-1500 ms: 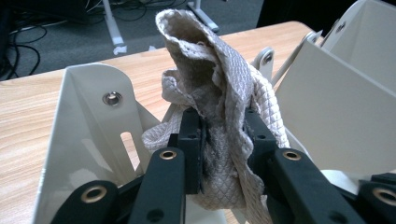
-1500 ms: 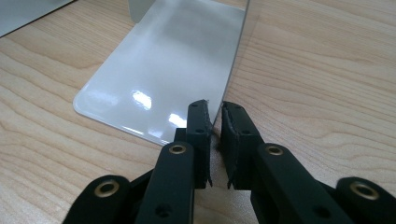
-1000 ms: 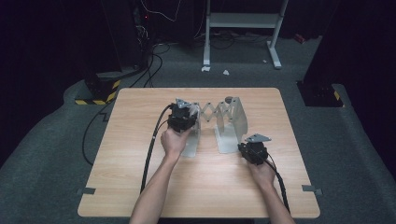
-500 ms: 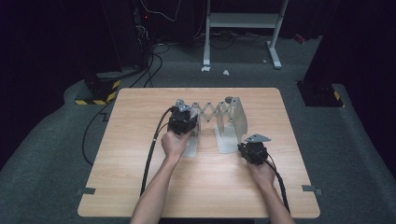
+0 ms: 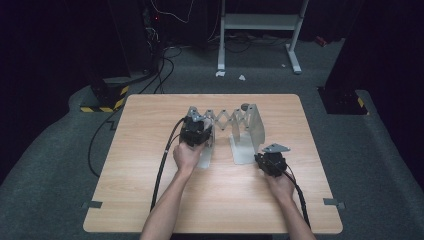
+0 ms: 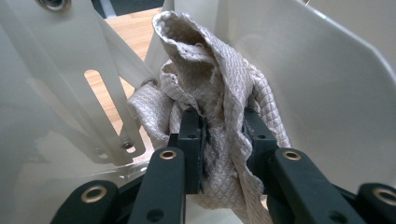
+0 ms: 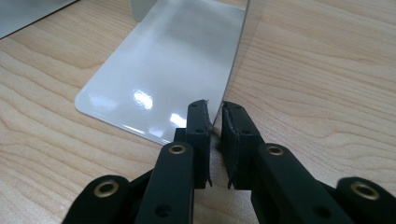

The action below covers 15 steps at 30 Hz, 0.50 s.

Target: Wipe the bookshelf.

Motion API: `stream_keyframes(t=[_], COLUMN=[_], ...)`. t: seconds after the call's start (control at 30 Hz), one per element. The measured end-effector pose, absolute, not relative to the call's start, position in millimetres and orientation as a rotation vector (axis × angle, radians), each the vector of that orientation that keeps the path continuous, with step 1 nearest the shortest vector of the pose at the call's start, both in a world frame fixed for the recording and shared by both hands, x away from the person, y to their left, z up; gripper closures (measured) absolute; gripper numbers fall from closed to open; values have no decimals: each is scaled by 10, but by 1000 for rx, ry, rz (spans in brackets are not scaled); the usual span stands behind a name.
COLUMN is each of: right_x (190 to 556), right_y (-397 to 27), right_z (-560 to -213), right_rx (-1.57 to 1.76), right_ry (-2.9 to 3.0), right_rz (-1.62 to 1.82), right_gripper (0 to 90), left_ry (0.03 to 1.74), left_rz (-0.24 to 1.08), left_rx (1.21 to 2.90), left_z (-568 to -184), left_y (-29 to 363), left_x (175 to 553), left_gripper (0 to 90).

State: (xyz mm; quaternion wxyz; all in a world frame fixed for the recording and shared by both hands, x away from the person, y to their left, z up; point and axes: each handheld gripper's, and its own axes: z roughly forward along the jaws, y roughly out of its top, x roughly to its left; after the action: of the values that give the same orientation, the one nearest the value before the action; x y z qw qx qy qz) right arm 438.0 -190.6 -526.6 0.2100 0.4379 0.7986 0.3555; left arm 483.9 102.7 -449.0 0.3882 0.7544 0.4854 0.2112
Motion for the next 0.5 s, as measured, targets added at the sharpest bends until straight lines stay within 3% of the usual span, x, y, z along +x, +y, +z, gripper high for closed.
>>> stream_keyframes(t=[0.5], right_x=[4379], right_y=[-1906], right_z=[-5266], right_rx=[1218], right_ry=[2222], right_rz=[990], right_gripper=[816], left_ry=[1240], left_rz=[525], left_rx=[1928], left_z=[-4573], left_y=[1025], left_x=[4846], left_gripper=[734])
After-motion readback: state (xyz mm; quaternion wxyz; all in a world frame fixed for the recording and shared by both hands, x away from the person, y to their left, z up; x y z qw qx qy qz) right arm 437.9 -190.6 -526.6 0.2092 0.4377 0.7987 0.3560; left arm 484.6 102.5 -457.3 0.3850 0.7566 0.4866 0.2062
